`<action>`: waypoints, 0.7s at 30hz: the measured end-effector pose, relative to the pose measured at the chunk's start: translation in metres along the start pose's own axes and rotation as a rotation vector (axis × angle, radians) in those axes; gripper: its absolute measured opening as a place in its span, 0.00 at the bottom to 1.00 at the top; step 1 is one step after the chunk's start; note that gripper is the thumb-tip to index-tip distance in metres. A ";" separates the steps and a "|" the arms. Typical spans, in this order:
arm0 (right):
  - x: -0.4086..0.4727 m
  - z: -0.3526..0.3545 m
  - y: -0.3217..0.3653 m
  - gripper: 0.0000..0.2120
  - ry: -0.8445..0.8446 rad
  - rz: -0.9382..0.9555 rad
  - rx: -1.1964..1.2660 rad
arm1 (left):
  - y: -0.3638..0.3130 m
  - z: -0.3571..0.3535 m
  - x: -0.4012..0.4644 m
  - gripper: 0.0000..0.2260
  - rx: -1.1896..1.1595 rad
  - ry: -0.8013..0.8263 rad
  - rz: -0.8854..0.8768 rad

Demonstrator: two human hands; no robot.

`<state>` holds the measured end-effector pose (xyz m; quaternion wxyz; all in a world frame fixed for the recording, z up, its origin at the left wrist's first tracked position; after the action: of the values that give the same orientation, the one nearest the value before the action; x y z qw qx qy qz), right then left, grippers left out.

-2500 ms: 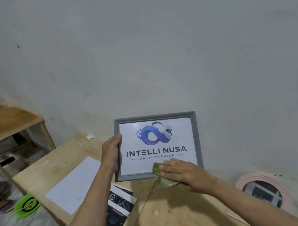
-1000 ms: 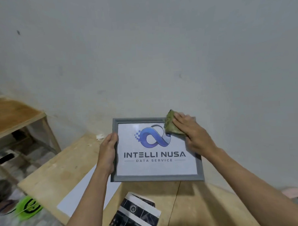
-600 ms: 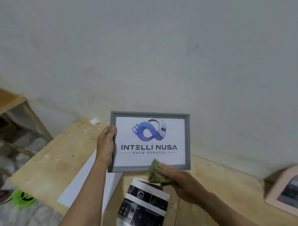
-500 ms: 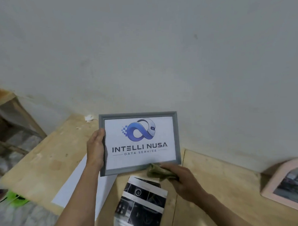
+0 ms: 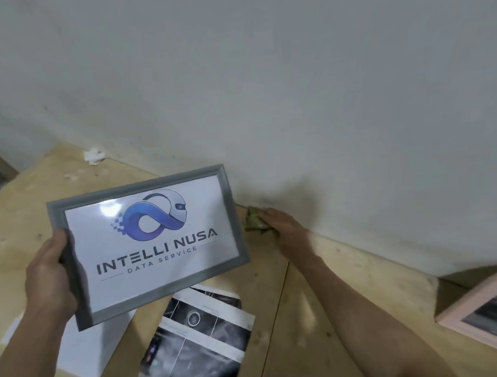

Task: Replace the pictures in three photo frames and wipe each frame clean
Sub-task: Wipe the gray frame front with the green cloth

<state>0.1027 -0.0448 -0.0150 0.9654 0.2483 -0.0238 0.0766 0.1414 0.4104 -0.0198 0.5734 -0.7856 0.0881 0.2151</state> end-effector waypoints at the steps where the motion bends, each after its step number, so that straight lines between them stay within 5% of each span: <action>1: 0.005 -0.014 -0.008 0.19 0.056 0.032 -0.058 | 0.008 0.005 0.004 0.37 -0.016 0.004 0.021; 12: 0.002 -0.058 -0.039 0.26 0.284 -0.034 -0.136 | 0.037 0.022 0.011 0.38 -0.023 -0.041 0.101; 16: 0.010 -0.052 -0.034 0.25 0.535 -0.092 -0.174 | 0.023 0.001 0.000 0.24 0.003 -0.015 0.068; 18: 0.008 -0.039 -0.021 0.25 0.522 -0.168 0.003 | 0.017 -0.012 -0.007 0.18 0.014 0.020 0.060; 21: -0.013 -0.004 0.010 0.22 0.240 -0.365 0.630 | 0.003 -0.030 -0.023 0.12 0.043 0.059 0.023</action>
<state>0.0884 -0.0361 -0.0151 0.8355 0.5222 0.1588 -0.0643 0.1269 0.3791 -0.0046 0.5847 -0.7781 0.1183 0.1964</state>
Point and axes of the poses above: each hand's wrist, its own x-axis towards the middle knuckle, its own z-axis out of the back of the hand, y = z × x, the point moved 6 cm from there along x, towards the middle knuckle, and after that the axes turned 12 degrees about y, right-handed, at the moved point
